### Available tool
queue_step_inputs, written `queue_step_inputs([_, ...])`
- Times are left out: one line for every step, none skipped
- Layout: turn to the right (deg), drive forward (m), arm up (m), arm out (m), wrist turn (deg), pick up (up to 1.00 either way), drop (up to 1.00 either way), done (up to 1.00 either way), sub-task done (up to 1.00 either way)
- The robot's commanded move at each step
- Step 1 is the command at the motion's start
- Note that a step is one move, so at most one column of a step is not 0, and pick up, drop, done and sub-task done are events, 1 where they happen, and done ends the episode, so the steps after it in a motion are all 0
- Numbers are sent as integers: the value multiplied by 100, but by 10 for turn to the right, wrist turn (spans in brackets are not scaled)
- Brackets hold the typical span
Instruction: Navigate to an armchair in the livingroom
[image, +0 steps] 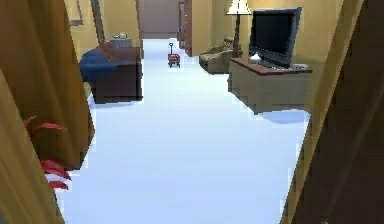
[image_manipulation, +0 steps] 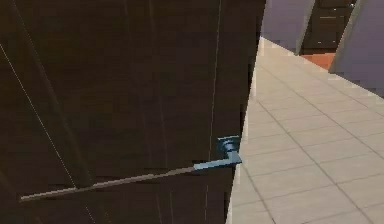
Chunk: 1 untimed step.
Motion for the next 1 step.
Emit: queue_step_inputs([0, 65, 0, 0, 0, 0, 0, 0, 0])
